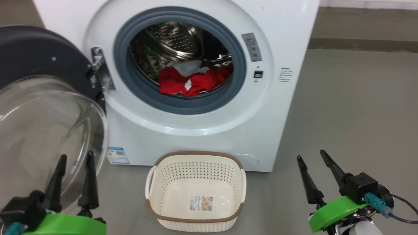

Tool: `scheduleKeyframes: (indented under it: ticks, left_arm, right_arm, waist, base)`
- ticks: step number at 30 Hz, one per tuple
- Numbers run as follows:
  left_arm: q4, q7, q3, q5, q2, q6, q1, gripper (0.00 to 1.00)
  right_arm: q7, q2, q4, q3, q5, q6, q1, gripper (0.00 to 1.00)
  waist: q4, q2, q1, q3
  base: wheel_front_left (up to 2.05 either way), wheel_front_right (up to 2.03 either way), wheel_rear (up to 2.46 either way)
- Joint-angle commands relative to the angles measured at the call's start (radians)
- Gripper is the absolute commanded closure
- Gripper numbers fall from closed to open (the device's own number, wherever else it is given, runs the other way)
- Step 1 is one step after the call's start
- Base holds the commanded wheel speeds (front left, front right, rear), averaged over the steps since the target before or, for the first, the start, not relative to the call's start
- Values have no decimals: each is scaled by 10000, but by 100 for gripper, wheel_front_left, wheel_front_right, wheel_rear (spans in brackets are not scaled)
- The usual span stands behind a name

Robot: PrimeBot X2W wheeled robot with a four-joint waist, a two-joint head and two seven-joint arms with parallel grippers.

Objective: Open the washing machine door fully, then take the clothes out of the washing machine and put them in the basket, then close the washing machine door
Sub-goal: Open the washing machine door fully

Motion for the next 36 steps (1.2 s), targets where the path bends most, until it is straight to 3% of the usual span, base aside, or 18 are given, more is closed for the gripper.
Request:
scheduleKeyframes:
  ticks: [1,8,18,26,36]
  left_arm:
    - [-131,-212,296,85,223,-116,-108,0]
    - [280,-761,420,-54,15,-248,359,0]
    - [552,-1114,-22,888,185,-794,1229,0]
    - [445,-1148,205,1656,-262,-678,1697,0]
    - [604,-1150,909,2014,-963,-1128,2145,0]
  right_arm:
    - [-120,-10,-335,143,-88,63,-296,0]
    - [-120,-10,-711,14,-58,63,-130,0]
    - [-120,-10,-1384,-235,-75,63,243,0]
    - [-120,-10,-1506,-172,-145,63,509,0]
    - [-120,-10,-1473,-120,-278,63,733,0]
  waist:
    - [-565,-1,0,35]
    - [-1297,-1,0,31]
    - [-2067,-1,0,16]
    - [-2377,-1,0,8]
    - [-2465,-1,0,-70]
  base:
    - [0,0,0]
    - [0,0,0]
    - [0,0,0]
    - [0,0,0]
    - [0,0,0]
